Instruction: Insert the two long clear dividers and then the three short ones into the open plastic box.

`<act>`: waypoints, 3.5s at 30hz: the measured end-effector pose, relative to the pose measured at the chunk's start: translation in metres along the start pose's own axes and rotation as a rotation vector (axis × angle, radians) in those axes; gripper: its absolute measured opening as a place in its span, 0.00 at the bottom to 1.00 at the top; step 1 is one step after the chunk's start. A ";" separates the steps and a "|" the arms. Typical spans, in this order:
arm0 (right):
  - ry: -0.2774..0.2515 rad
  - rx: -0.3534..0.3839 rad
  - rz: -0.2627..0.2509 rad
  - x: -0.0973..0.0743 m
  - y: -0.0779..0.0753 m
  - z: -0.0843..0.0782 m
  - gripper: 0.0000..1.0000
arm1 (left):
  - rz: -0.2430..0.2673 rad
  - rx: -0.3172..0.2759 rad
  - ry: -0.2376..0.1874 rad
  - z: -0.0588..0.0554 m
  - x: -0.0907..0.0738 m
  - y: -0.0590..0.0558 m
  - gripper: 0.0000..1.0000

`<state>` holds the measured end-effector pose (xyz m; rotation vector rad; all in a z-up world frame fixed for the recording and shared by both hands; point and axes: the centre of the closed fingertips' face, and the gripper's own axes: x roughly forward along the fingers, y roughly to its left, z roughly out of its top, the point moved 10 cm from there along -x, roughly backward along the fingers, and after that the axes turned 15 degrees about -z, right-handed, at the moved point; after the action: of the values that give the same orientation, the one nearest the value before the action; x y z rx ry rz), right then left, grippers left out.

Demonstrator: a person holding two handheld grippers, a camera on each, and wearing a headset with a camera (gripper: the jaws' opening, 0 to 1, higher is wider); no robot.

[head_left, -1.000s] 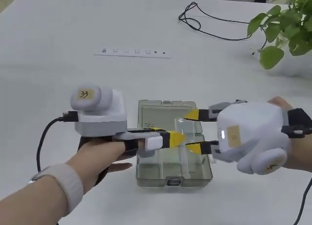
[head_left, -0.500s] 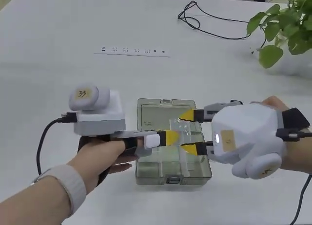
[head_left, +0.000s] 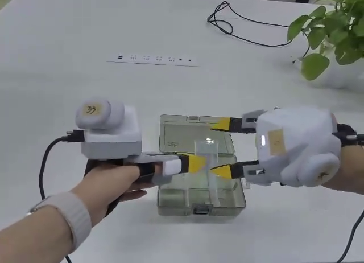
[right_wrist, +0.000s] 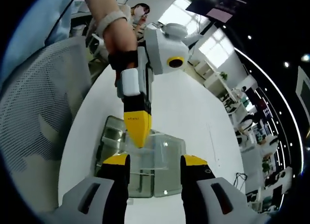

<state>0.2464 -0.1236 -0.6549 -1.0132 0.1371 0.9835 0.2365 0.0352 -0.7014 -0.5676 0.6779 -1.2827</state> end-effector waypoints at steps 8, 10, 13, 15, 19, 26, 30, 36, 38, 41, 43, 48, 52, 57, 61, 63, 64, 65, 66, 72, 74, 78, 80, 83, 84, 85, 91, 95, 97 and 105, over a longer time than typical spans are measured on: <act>0.016 0.192 0.131 -0.005 -0.013 -0.008 0.41 | -0.065 0.103 0.076 -0.003 -0.004 -0.003 0.00; 0.010 0.252 0.173 -0.007 -0.018 -0.006 0.41 | -0.087 0.140 0.090 -0.004 -0.005 -0.004 0.00; 0.002 0.292 0.251 -0.011 -0.023 0.000 0.38 | -0.109 0.240 0.158 -0.007 -0.007 -0.008 0.00; 0.016 0.302 0.308 -0.007 -0.027 -0.006 0.33 | -0.116 0.282 0.189 -0.008 -0.007 -0.009 0.00; 0.027 0.301 0.395 -0.009 -0.026 0.006 0.26 | -0.134 0.379 0.235 -0.009 -0.007 -0.013 0.00; 0.082 0.264 0.535 -0.006 -0.018 0.019 0.14 | -0.152 0.508 0.274 -0.010 -0.006 -0.018 0.00; 0.110 0.251 0.559 -0.003 -0.016 0.020 0.10 | -0.150 0.542 0.289 -0.010 -0.006 -0.018 0.00; 0.131 0.235 0.583 -0.003 -0.011 0.021 0.08 | -0.151 0.552 0.263 -0.009 -0.006 -0.019 0.00; 0.135 0.238 0.589 -0.001 -0.012 0.020 0.06 | -0.156 0.557 0.258 -0.008 -0.006 -0.020 0.00; 0.137 0.226 0.595 0.000 -0.013 0.020 0.04 | -0.158 0.559 0.259 -0.009 -0.006 -0.020 0.00; 0.133 0.212 0.595 0.000 -0.013 0.021 0.03 | -0.156 0.561 0.257 -0.009 -0.006 -0.020 0.00; 0.157 0.206 0.608 0.000 -0.011 0.025 0.03 | -0.165 0.564 0.268 -0.010 -0.005 -0.020 0.00; 0.182 0.197 0.605 0.001 -0.010 0.027 0.02 | -0.159 0.575 0.284 -0.011 -0.004 -0.020 0.00; 0.199 0.204 0.609 0.002 -0.009 0.027 0.02 | -0.150 0.584 0.291 -0.011 -0.005 -0.019 0.00; 0.201 0.206 0.608 0.003 -0.009 0.028 0.02 | -0.140 0.590 0.289 -0.012 -0.006 -0.018 0.00; 0.198 0.213 0.608 0.004 -0.009 0.029 0.02 | -0.142 0.589 0.285 -0.012 -0.006 -0.018 0.00; 0.195 0.214 0.605 0.004 -0.008 0.030 0.02 | -0.139 0.593 0.282 -0.011 -0.006 -0.018 0.01; 0.195 0.216 0.604 0.004 -0.008 0.032 0.02 | -0.137 0.594 0.282 -0.011 -0.006 -0.018 0.04; 0.195 0.216 0.605 0.004 -0.008 0.032 0.02 | -0.137 0.594 0.277 -0.011 -0.006 -0.018 0.07; 0.215 0.218 0.604 0.006 -0.009 0.029 0.02 | -0.078 0.619 0.258 -0.010 -0.009 -0.014 0.37; 0.230 0.234 0.601 0.006 -0.009 0.028 0.02 | -0.059 0.618 0.256 -0.010 -0.011 -0.012 0.43; 0.241 0.238 0.594 0.007 -0.009 0.027 0.02 | -0.005 0.614 0.263 -0.010 -0.015 -0.007 0.64; 0.248 0.237 0.591 0.007 -0.010 0.026 0.02 | 0.012 0.620 0.257 -0.010 -0.017 -0.005 0.68; 0.252 0.242 0.586 0.007 -0.010 0.027 0.02 | 0.035 0.615 0.246 -0.009 -0.022 -0.003 0.76; 0.254 0.244 0.583 0.007 -0.010 0.027 0.02 | 0.043 0.612 0.243 -0.009 -0.023 -0.002 0.81; 0.257 0.246 0.577 0.008 -0.011 0.027 0.02 | 0.057 0.613 0.234 -0.009 -0.024 0.000 0.85; 0.266 0.266 0.550 0.013 -0.018 0.020 0.02 | 0.096 0.612 0.219 -0.009 -0.032 0.003 1.00; 0.269 0.278 0.527 0.018 -0.023 0.016 0.02 | 0.110 0.608 0.226 -0.011 -0.037 0.005 1.00; 0.278 0.284 0.522 0.020 -0.024 0.014 0.02 | 0.115 0.609 0.229 -0.012 -0.039 0.005 1.00; 0.290 0.286 0.505 0.029 -0.025 0.008 0.02 | 0.126 0.598 0.228 -0.017 -0.046 0.006 1.00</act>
<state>0.2795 -0.1040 -0.6489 -0.8657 0.7830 1.2230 0.2220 0.0809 -0.7109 0.1093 0.4703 -1.3590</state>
